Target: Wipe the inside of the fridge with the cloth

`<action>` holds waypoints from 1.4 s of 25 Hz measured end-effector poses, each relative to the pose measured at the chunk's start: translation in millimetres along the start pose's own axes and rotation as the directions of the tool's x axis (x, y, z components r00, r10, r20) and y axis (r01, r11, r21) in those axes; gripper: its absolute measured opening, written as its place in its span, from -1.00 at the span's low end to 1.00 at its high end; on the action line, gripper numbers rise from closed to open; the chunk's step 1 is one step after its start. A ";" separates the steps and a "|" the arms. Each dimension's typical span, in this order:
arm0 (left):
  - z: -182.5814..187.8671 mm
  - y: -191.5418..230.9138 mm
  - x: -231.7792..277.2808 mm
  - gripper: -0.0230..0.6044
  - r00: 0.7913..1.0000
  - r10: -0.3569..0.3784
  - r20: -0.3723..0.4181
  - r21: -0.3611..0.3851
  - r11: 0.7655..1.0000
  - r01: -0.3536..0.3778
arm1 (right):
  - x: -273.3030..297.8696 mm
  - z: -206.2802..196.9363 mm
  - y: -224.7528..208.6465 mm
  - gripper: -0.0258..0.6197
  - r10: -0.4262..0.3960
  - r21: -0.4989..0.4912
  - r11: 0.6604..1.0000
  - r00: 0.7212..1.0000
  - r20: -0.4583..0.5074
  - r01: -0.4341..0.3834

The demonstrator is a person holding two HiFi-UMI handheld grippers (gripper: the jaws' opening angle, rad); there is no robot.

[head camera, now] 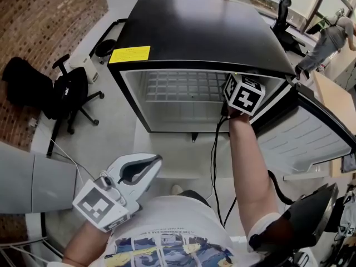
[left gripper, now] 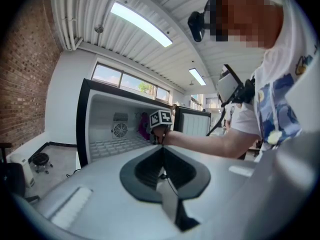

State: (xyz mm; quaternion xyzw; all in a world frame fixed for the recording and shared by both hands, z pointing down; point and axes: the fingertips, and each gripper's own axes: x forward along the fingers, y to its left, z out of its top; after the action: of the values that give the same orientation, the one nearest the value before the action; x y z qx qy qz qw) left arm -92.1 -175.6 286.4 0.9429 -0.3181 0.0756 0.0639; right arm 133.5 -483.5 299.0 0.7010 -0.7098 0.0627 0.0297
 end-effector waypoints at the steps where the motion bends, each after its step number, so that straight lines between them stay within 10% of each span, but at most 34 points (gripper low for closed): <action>1: -0.3 0.5 0.3 -0.91 1.000 0.002 0.000 -0.002 1.000 -0.002 | 2.5 -1.7 -0.8 -0.75 -0.005 0.000 1.000 1.000 -0.008 0.005; 35: -0.2 10.3 -33.3 -0.91 0.991 0.130 0.014 -0.060 0.990 -0.129 | 23.1 -22.5 144.1 -0.75 0.311 -0.170 0.929 0.942 -0.122 -0.329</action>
State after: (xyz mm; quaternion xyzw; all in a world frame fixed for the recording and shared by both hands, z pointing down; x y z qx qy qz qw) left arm -124.6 -164.1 281.3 0.9186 -0.3811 0.0616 0.0840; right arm -11.9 -502.1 317.5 0.5660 -0.8152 0.0319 0.1183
